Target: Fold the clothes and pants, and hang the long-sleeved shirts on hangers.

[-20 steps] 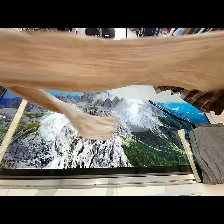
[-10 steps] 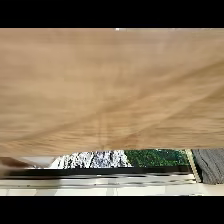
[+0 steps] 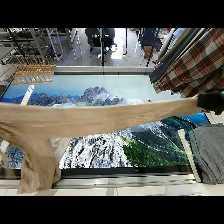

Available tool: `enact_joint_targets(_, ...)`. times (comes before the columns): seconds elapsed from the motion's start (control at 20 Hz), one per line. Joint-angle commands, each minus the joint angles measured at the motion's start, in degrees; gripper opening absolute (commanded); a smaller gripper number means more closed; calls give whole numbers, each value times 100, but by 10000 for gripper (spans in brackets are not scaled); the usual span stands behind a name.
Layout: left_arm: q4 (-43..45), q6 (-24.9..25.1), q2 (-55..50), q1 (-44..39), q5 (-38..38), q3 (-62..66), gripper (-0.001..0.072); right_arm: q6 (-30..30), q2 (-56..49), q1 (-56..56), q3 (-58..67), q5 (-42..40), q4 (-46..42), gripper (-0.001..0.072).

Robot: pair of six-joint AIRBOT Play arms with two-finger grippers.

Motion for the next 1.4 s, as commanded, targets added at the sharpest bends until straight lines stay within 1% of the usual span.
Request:
enact_joint_targets(0.0,553,83,-361,-304,483,-459,22,87,-232,2,-682,-461,-31,10)
enact_joint_targets(0.15,555,85,-1064,-1064,1464,-457,21,243,-1082,2,-820,-1331,-61,10)
enact_joint_targets(0.25,555,188,-1679,-1801,2450,-457,21,358,-1923,2,-817,-2253,-20,10)
enact_joint_targets(0.4,555,188,-2796,-2861,4214,-389,20,481,-3259,15,-717,-3738,216,10)
enact_joint_targets(0.45,553,184,-3209,-3106,4505,-221,20,479,-3709,44,-590,-4234,385,10)
enact_joint_targets(0.55,553,24,-4148,-3394,4533,494,21,476,-4509,127,-166,-5027,667,11)
enact_joint_targets(0.65,555,-490,-4909,-3414,4190,1290,23,446,-5125,225,326,-5600,763,13)
enact_joint_targets(0.7,562,-511,-5141,-3357,3895,1613,156,402,-5311,280,538,-5766,741,20)
enact_joint_targets(0.75,616,-511,-5261,-3268,3595,1858,464,363,-5364,289,684,-5689,697,165)
enact_joint_targets(0.8,785,-509,-5257,-3128,3254,2002,610,319,-5331,280,796,-5403,695,429)
enact_joint_targets(0.85,1084,-501,-5182,-2946,2815,2083,610,319,-5252,221,890,-4894,678,527)
enact_joint_targets(0.9,1622,-507,-5053,-2715,2236,2120,610,313,-5112,133,903,-4273,680,513)
enact_joint_targets(0.95,2328,-621,-4905,-2472,1604,2120,603,254,-4992,55,901,-3635,715,514)
enact_joint_targets(1.0,3064,-970,-4798,-2258,988,2118,571,-33,-4881,-13,887,-2951,938,514)
enact_joint_targets(1.05,3751,-1294,-4745,-2068,382,2116,572,-507,-4774,-35,828,-2378,1390,514)
enact_joint_targets(1.1,4203,-1355,-4741,-1880,-245,2105,572,-1012,-4656,-31,704,-1832,2024,513)
enact_joint_targets(1.15,4304,-1340,-4750,-1716,-629,2037,572,-1403,-4533,42,516,-1377,2708,510)
enact_joint_targets(1.2,4170,-1276,-4743,-1591,-734,1910,573,-1637,-4428,157,306,-1064,3226,499)
enact_joint_targets(1.25,3838,-1191,-4743,-1493,-750,1738,574,-1746,-4323,337,68,-835,3635,496)
enact_joint_targets(1.3,3473,-1071,-4743,-1440,-688,1552,574,-1770,-4225,616,-195,-688,3908,470)
enact_joint_targets(1.35,3143,-957,-4743,-1438,-538,1335,575,-1768,-4159,946,-415,-671,4094,422)
